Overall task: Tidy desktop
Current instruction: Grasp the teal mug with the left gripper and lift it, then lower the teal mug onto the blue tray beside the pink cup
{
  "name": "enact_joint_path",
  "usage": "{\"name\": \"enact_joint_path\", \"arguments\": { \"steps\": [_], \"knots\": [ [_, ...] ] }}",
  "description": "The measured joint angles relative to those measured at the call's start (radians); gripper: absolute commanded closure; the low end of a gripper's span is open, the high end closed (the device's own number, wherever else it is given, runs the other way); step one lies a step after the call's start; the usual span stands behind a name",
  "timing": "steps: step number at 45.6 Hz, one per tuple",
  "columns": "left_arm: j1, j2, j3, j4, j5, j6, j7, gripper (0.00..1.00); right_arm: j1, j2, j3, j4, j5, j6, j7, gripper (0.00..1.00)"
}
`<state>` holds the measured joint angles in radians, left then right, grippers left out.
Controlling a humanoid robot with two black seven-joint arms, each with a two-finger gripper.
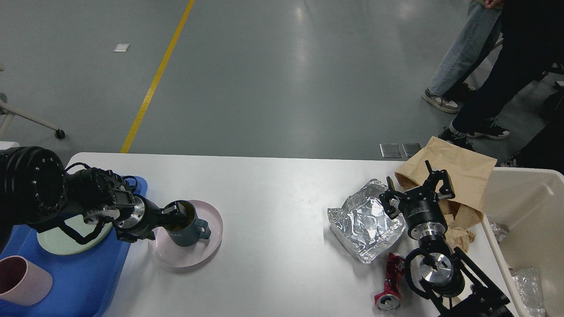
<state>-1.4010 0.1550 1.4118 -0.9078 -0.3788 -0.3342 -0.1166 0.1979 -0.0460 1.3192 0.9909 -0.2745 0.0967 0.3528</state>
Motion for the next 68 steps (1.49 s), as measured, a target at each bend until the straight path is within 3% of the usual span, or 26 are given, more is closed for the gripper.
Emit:
{"name": "enact_joint_path", "arguments": {
  "steps": [4,14,38,42,54,64,68],
  "knots": [
    [0.0,0.0,0.002,0.0,0.0,-0.001,0.004,0.84,0.0,0.0,0.0,0.0,0.0,0.0,0.0,0.0],
    [0.0,0.001,0.014,-0.001,0.001,-0.012,0.007,0.99,0.0,0.0,0.0,0.0,0.0,0.0,0.0,0.0],
    [-0.021,0.008,0.018,-0.013,0.077,-0.041,0.006,1.0,0.0,0.0,0.0,0.0,0.0,0.0,0.0,0.0],
    [-0.058,0.017,0.022,-0.031,0.091,-0.077,0.007,1.0,0.0,0.0,0.0,0.0,0.0,0.0,0.0,0.0],
    [-0.338,0.042,0.111,-0.151,0.141,-0.354,0.019,1.0,0.0,0.0,0.0,0.0,0.0,0.0,0.0,0.0],
    [-0.677,0.042,0.139,-0.33,0.177,-0.518,0.099,1.0,0.0,0.0,0.0,-0.002,0.0,0.0,0.0,0.0],
    [-0.808,0.035,0.135,-0.408,0.186,-0.555,0.113,1.0,0.0,0.0,0.0,-0.002,0.0,0.0,0.0,0.0]
  ]
}}
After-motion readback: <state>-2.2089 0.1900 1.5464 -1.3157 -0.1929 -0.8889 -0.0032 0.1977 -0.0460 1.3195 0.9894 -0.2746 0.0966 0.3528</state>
